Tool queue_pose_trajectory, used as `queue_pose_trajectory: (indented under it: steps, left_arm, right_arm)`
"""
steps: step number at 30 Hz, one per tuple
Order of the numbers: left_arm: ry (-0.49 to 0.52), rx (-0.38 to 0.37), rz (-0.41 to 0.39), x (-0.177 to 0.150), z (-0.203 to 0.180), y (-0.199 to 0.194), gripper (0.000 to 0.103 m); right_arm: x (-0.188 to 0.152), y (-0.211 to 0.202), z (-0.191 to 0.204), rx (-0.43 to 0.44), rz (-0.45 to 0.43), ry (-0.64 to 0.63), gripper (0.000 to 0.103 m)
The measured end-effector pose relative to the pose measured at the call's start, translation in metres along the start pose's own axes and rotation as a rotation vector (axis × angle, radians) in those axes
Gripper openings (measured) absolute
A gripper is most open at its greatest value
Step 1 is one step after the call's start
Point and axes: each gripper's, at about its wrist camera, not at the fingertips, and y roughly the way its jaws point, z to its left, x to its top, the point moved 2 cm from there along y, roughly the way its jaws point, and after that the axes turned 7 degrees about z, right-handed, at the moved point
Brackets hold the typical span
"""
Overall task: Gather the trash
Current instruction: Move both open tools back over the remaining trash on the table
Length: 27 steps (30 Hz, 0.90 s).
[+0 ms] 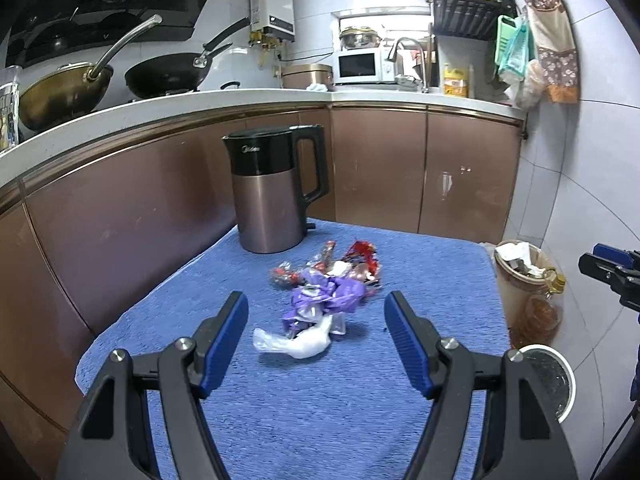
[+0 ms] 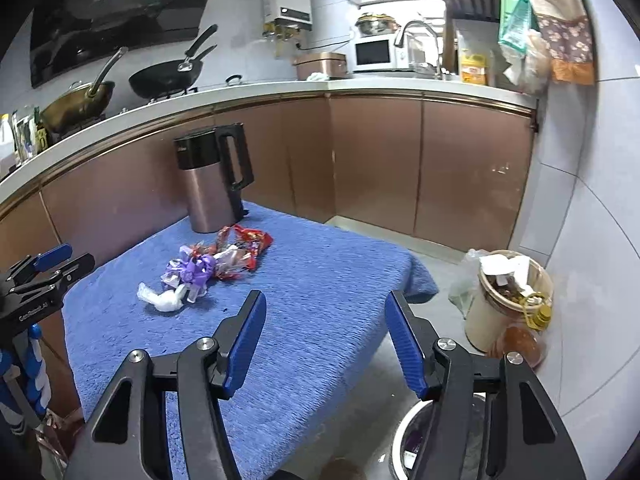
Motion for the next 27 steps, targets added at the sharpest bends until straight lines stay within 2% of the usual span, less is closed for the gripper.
queue_pose_trajectory:
  steps: [16,23,27]
  left_arm:
    - [-0.024,0.047,0.108,-0.005,0.026,0.065,0.069]
    - [-0.057,0.025,0.177,-0.021,0.059,0.099,0.069]
    - [-0.073,-0.028,0.231,-0.025,0.072,0.119,0.069]
  right_arm:
    - [0.018,0.075,0.033,0.088,0.073,-0.077,0.061]
    - [0.03,0.121,0.059,0.152,0.118,-0.134,0.061]
    - [0.031,0.153,0.084,0.244,0.159,-0.169,0.061]
